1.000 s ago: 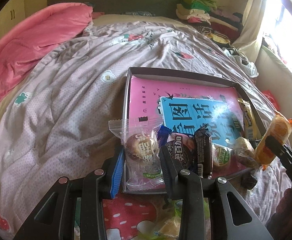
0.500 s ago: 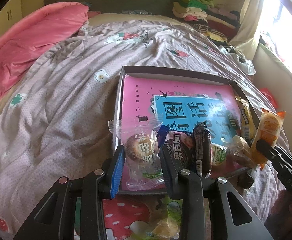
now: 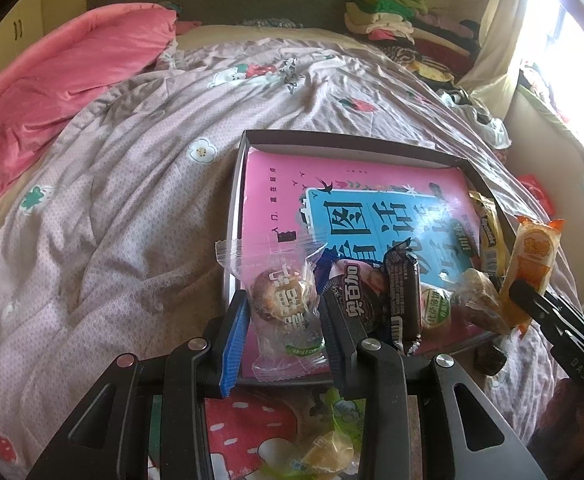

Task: Organize snacks
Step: 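Lower the cake into the tray and open the left gripper while the right gripper releases the bread bag, then withdraw both grippers from the tray toward the remaining snacks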

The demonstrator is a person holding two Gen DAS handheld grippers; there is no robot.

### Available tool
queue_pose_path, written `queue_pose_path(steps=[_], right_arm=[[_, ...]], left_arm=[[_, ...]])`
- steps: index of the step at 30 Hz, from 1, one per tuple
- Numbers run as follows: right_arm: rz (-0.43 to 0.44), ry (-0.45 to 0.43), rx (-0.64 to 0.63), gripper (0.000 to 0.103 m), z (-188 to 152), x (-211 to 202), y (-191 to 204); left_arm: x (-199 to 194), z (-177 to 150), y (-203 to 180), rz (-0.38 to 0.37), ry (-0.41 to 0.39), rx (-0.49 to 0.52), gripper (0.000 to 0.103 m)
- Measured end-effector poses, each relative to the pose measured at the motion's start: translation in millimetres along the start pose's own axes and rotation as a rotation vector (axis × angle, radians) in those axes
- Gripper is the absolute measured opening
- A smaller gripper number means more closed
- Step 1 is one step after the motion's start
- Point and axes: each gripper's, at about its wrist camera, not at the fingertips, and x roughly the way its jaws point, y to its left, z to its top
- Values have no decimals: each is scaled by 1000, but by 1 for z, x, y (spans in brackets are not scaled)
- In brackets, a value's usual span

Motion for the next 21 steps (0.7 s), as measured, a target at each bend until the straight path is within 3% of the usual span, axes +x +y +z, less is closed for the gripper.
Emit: queue_pose_path(steps=[13, 17, 21], right_arm=[[-23, -19, 16, 40, 0, -7, -5], [-26, -47, 17, 48, 2, -15, -4], [-32, -66, 16, 52, 2, -22, -4]], left_arm=[[-3, -2, -4, 1, 9, 10, 39], [-3, -2, -4, 4, 6, 10, 48], [-6, -1, -2, 4, 1, 6, 50]])
